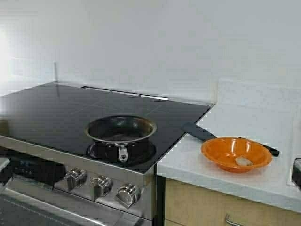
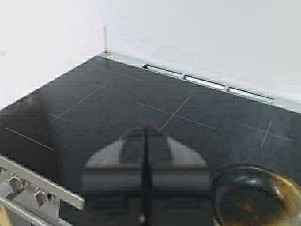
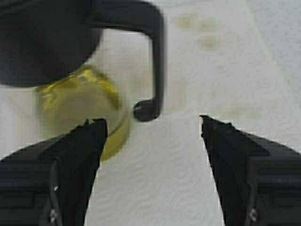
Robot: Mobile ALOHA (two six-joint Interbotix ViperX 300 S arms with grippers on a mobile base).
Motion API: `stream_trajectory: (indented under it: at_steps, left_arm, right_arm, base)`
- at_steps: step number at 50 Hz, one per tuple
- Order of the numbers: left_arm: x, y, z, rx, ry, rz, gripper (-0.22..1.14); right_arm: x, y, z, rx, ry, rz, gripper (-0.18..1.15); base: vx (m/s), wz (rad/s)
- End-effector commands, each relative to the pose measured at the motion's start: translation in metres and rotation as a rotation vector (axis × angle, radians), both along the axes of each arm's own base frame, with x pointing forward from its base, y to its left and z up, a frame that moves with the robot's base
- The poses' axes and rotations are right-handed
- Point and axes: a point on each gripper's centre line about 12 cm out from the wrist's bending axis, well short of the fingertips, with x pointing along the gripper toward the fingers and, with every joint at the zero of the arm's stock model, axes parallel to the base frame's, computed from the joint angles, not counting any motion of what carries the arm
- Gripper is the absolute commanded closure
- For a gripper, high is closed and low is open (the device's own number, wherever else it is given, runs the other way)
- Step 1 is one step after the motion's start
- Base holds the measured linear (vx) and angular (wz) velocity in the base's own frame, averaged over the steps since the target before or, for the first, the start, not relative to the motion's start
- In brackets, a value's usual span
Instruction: Add oil to the pan and cook the shrimp and serve it
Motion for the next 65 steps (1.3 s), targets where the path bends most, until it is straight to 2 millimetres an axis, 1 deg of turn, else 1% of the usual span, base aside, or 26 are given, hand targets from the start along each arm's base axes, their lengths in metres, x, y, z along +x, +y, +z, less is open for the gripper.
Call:
stream_trajectory:
  at_steps: [1,2,3,8,10,12,15,22,24,25,27,32,35,39,43,44,45,53,59,65]
  left_arm:
    - [0.002,0.000,0.003,0.001,-0.006,-0.001,0.89]
    - [0.002,0.000,0.004,0.001,-0.008,-0.001,0.89]
    - [0.002,0.000,0.004,0.001,-0.008,0.001,0.89]
    - [0.003,0.000,0.004,-0.003,-0.009,0.001,0.89]
    - [0.003,0.000,0.003,-0.003,-0.006,0.001,0.89]
    - [0.003,0.000,0.003,-0.005,-0.003,-0.001,0.89]
    - [0.004,0.000,0.003,-0.011,0.000,0.000,0.89]
    - [0.005,0.000,0.006,-0.013,-0.007,0.000,0.89]
    - [0.005,0.000,0.008,-0.013,-0.011,0.000,0.89]
    - [0.006,0.000,0.008,-0.013,-0.012,0.000,0.89]
    - [0.006,0.000,0.008,-0.013,-0.012,0.000,0.89]
    - [0.005,0.000,0.008,-0.016,-0.011,0.002,0.89]
    - [0.005,0.000,0.008,-0.017,-0.014,0.000,0.89]
    - [0.005,0.000,0.010,-0.017,-0.021,0.000,0.89]
    - [0.003,0.000,0.012,-0.020,-0.029,0.000,0.89]
    - [0.003,0.000,0.012,-0.020,-0.030,0.000,0.89]
    - [0.003,0.000,0.013,-0.022,-0.035,0.001,0.89]
    - [-0.001,0.000,0.015,-0.025,-0.050,0.001,0.89]
    - [-0.003,0.000,0.016,-0.028,-0.056,0.001,0.89]
    - [-0.003,0.000,0.016,-0.034,-0.058,0.001,0.89]
  right_arm:
    - [0.002,0.005,0.060,-0.030,-0.077,0.016,0.04]
    - [0.001,0.006,0.065,-0.032,-0.082,0.018,0.04]
    - [0.001,0.008,0.076,-0.036,-0.097,0.018,0.04]
    - [-0.003,0.015,0.105,-0.043,-0.126,0.034,0.06]
    - [-0.005,0.020,0.118,-0.038,-0.134,0.046,0.09]
    - [-0.006,0.025,0.129,-0.031,-0.138,0.063,0.15]
    - [-0.007,0.034,0.149,-0.018,-0.147,0.090,0.31]
    - [-0.010,0.063,0.191,0.004,-0.169,0.168,0.86]
    - [-0.012,0.073,0.203,0.002,-0.182,0.192,0.99]
    - [-0.013,0.079,0.210,0.000,-0.191,0.202,1.02]
    - [-0.015,0.091,0.224,-0.015,-0.212,0.229,1.02]
    - [-0.020,0.124,0.259,-0.086,-0.236,0.335,0.90]
    - [-0.025,0.146,0.279,-0.147,-0.214,0.435,0.88]
    - [-0.034,0.174,0.297,-0.181,-0.166,0.555,0.89]
    - [-0.044,0.201,0.311,-0.182,-0.107,0.668,0.89]
    - [-0.045,0.204,0.312,-0.181,-0.099,0.680,0.89]
    - [-0.048,0.213,0.315,-0.188,-0.078,0.718,0.89]
    - [-0.065,0.261,0.320,-0.243,0.043,0.900,0.89]
    - [-0.082,0.298,0.319,-0.328,0.112,1.023,0.88]
    - [-0.099,0.335,0.311,-0.397,0.154,1.119,0.88]
  base:
    - [0.00,0.00]
    - [0.00,0.00]
    - [0.00,0.00]
    - [0.00,0.00]
    - [0.00,0.00]
    - [0.00,0.00]
    - [0.00,0.00]
    - [0.00,0.00]
    - [0.00,0.00]
    - [0.00,0.00]
    - [0.00,0.00]
    - [0.00,0.00]
    - [0.00,0.00]
    - [0.00,0.00]
    - [0.00,0.00]
    - [0.00,0.00]
    - [0.00,0.00]
    - [0.00,0.00]
    - [0.00,0.00]
    - [0.00,0.00]
